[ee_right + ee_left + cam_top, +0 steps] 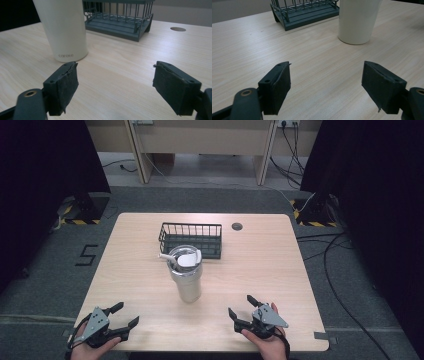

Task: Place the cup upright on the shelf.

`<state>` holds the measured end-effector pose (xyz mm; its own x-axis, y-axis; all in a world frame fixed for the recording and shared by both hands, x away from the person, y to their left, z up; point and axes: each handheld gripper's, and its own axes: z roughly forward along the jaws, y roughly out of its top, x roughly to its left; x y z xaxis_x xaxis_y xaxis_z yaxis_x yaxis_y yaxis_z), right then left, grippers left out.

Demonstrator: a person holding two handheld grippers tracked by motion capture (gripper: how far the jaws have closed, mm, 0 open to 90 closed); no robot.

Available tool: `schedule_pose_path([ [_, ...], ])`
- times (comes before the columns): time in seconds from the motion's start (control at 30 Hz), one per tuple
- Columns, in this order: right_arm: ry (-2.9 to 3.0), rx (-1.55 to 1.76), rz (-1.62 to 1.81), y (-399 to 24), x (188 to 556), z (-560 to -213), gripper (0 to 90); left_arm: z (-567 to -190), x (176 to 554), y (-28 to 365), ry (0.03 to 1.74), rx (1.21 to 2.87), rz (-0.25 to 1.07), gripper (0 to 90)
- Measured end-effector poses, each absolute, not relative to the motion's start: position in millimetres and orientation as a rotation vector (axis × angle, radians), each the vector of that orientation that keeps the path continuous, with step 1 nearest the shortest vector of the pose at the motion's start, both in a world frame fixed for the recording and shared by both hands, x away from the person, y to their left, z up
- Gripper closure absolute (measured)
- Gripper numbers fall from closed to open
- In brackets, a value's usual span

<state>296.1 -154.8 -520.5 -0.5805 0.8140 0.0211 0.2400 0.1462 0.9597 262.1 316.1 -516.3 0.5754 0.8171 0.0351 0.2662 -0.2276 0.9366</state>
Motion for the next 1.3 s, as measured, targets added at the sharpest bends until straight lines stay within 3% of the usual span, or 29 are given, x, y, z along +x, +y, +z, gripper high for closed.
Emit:
schedule_pose_path([
  [0.07,1.903,0.985,1.461,-152.1,296.1,-517.4,14.9,-516.4,262.2,316.4,0.893,1.776,0.670,22.6],
  [0.4,1.875,0.902,1.504,-131.2,301.4,-498.6,14.1,-516.3,261.5,316.6,0.893,1.774,0.672,22.0],
  [1.3,1.958,0.818,1.547,-62.9,342.4,-492.6,14.1,-516.1,261.0,316.4,0.885,1.771,0.667,22.0],
])
